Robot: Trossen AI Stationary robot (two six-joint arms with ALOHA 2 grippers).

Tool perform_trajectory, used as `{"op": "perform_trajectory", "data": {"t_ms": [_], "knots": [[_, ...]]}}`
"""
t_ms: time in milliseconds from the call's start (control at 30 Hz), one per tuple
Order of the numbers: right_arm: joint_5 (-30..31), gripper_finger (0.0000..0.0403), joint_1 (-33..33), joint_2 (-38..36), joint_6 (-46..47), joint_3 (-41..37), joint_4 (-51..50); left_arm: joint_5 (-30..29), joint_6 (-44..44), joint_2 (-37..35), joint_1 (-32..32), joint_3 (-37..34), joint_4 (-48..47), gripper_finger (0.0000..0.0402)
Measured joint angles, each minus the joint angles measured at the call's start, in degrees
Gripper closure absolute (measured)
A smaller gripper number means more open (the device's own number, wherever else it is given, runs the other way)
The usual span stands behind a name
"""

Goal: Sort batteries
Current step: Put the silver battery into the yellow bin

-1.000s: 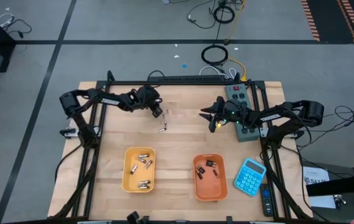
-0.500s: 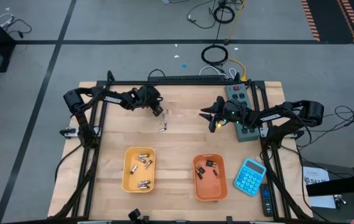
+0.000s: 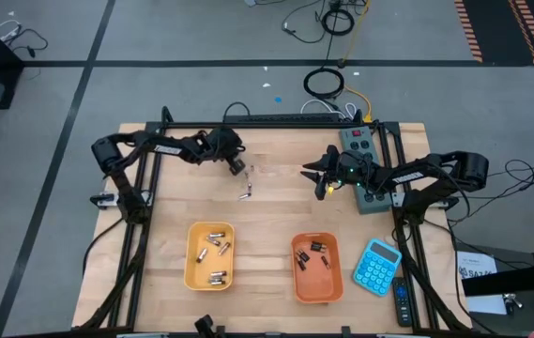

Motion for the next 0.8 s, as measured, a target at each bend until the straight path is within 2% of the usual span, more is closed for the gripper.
{"op": "perform_trajectory", "data": {"t_ms": [133, 367, 667, 800], "knots": [[0.0, 0.0298, 0.0, 0.0, 0.0, 0.0, -0.4, -0.5, 1.0, -3.9, 0.0, 0.5, 0.0, 0.0399], [0.0, 0.0298, 0.0, 0.0, -1.1, 0.0, -1.3, -1.1, 2.6, -11.3, -1.8, 0.5, -8.3, 0.04], [0.0, 0.0298, -0.8, 0.0, -1.6, 0.0, -3.9, 6.6, 2.4, -22.4, -13.8, 0.5, -25.9, 0.0401], [-0.1, 0.0298, -0.8, 0.0, -1.4, 0.0, -3.9, 9.6, 1.1, -26.5, -18.6, 0.5, -30.2, 0.0401]]}}
